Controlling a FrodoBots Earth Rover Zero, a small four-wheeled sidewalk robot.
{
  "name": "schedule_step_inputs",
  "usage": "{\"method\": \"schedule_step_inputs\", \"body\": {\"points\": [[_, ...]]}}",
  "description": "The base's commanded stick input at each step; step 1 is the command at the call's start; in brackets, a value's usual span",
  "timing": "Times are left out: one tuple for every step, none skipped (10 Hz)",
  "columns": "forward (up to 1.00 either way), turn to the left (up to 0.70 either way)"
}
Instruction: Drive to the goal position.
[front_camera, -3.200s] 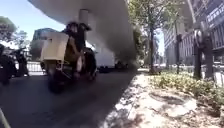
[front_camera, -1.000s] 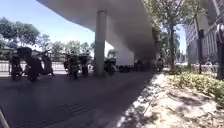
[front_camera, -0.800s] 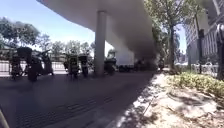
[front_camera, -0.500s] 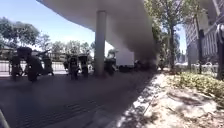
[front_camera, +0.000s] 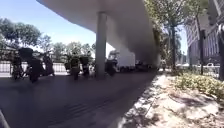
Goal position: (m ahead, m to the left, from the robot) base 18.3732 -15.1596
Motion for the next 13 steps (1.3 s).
{"method": "schedule_step_inputs", "body": {"points": [[0.45,0.27],[0.45,0.27],[0.45,0.25],[0.45,0.01],[0.45,0.00],[0.45,0.00],[0.45,0.00],[0.45,0.00],[0.45,0.00],[0.45,0.00],[0.45,0.00],[0.45,0.00],[0.45,0.00]]}}
